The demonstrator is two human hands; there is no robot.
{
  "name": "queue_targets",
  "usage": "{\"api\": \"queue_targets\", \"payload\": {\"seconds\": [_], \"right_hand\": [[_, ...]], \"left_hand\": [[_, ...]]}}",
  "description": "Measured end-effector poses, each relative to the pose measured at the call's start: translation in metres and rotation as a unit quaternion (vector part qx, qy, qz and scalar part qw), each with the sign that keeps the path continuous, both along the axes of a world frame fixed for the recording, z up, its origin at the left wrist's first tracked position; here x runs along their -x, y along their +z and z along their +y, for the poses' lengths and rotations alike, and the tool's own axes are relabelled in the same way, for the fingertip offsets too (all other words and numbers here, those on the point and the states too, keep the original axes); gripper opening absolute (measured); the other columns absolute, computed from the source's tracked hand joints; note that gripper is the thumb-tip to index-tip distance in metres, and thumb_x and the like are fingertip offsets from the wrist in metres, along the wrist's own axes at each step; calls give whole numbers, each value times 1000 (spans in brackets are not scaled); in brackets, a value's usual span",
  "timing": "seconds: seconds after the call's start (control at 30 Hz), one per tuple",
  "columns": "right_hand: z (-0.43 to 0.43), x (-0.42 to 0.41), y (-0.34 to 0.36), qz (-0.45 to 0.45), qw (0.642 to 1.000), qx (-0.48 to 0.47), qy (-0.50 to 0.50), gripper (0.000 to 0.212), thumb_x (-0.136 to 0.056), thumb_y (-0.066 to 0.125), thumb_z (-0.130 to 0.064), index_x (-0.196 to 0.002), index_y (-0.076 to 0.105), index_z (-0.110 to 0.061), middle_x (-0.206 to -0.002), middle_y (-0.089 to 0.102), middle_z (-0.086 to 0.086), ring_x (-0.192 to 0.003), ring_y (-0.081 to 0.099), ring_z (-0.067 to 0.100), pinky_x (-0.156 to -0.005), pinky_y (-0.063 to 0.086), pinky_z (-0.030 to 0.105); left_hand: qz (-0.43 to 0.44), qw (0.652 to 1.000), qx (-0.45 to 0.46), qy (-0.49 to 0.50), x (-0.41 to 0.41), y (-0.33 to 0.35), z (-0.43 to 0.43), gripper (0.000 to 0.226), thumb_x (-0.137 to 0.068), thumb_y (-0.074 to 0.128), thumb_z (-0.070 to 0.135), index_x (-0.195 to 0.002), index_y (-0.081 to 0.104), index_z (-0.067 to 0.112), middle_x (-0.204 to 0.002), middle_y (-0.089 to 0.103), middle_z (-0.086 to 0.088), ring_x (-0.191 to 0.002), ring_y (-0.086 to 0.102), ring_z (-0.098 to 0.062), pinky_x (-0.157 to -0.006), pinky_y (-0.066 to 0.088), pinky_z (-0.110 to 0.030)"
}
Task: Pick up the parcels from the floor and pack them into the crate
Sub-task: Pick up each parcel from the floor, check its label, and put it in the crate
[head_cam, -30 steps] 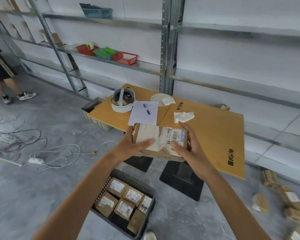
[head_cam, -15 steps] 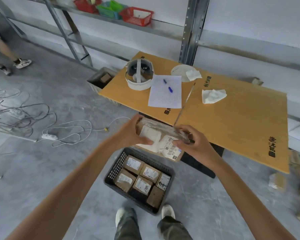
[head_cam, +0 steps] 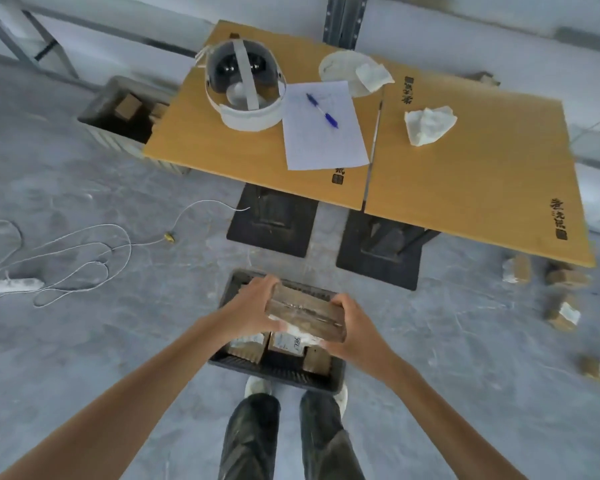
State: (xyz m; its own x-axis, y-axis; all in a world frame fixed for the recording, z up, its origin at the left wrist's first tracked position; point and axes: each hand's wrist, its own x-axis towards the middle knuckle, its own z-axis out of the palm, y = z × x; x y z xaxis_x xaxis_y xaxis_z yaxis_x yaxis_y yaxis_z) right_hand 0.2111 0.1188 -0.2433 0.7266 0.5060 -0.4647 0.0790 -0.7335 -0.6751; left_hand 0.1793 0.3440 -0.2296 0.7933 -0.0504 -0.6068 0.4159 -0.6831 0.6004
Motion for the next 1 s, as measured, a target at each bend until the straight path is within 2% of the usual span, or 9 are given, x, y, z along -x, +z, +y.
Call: {"api": "queue_targets", "payload": {"seconds": [0.13,0.3,0.43,0.53,0.63,0.7,0.8,0.87,1.0], "right_hand": [[10,35,-97,51,998,10,-44,68,-69,78,-23,-120,34,-32,-120,43,-10,-109,48,4,-95,47,21],[17,75,-247,76,996,31,-30,70,-78,71,-24,-132,29,-38,-134,32,-12,-125,39,4,-105,43,29],[18,83,-372,73,994,75,-2,78,-83,69,-20,-145,25,-37,-146,30,-8,-138,29,9,-114,33,34],[19,81,-456,78,993,91,5,82,-83,69,-19,-147,22,-37,-149,31,-4,-140,27,12,-115,31,36],[19,83,-525,90,992,83,15,78,-84,68,-22,-148,23,-28,-146,37,1,-139,28,16,-115,29,40],[13,88,-561,105,991,84,22,76,-86,66,-27,-148,23,-25,-142,38,1,-136,30,18,-113,30,44],[-2,98,-596,121,990,71,35,70,-91,55,-36,-150,18,-28,-151,26,1,-142,22,18,-115,27,48],[-10,102,-609,100,990,81,52,62,-95,50,-22,-150,21,-24,-152,25,2,-143,21,18,-116,26,45],[-4,96,-622,41,989,84,110,53,-94,53,-17,-144,34,-17,-144,36,3,-131,39,19,-109,38,36]], "left_hand": [[104,985,95,103,21,-102,5,63,-86,63,34,-141,34,21,-128,46,0,-103,54,-14,-86,50,-29],[129,966,89,207,62,-239,-9,49,-85,60,9,-131,43,16,-107,52,2,-85,51,-8,-61,40,-14],[131,954,80,257,82,-360,-10,47,-86,61,10,-128,45,21,-114,56,-1,-99,61,-24,-79,50,-32],[123,955,63,264,87,-447,-8,42,-90,59,20,-130,45,21,-125,55,0,-91,60,-16,-75,47,-23],[121,963,35,238,85,-519,-14,47,-91,54,20,-136,42,16,-135,49,-4,-119,50,-19,-96,45,-32],[131,967,26,218,84,-554,-22,50,-92,53,14,-139,39,14,-135,48,-6,-125,44,-21,-102,39,-31],[154,973,18,174,90,-595,-33,53,-93,48,4,-142,35,17,-129,48,-7,-115,48,-18,-94,38,-21],[159,975,11,158,92,-618,-36,47,-93,46,1,-137,41,16,-122,54,-8,-106,54,-16,-93,46,-24],[168,977,-36,124,89,-646,-27,31,-92,51,4,-122,48,9,-110,61,-10,-78,59,-14,-65,51,-19]]}}
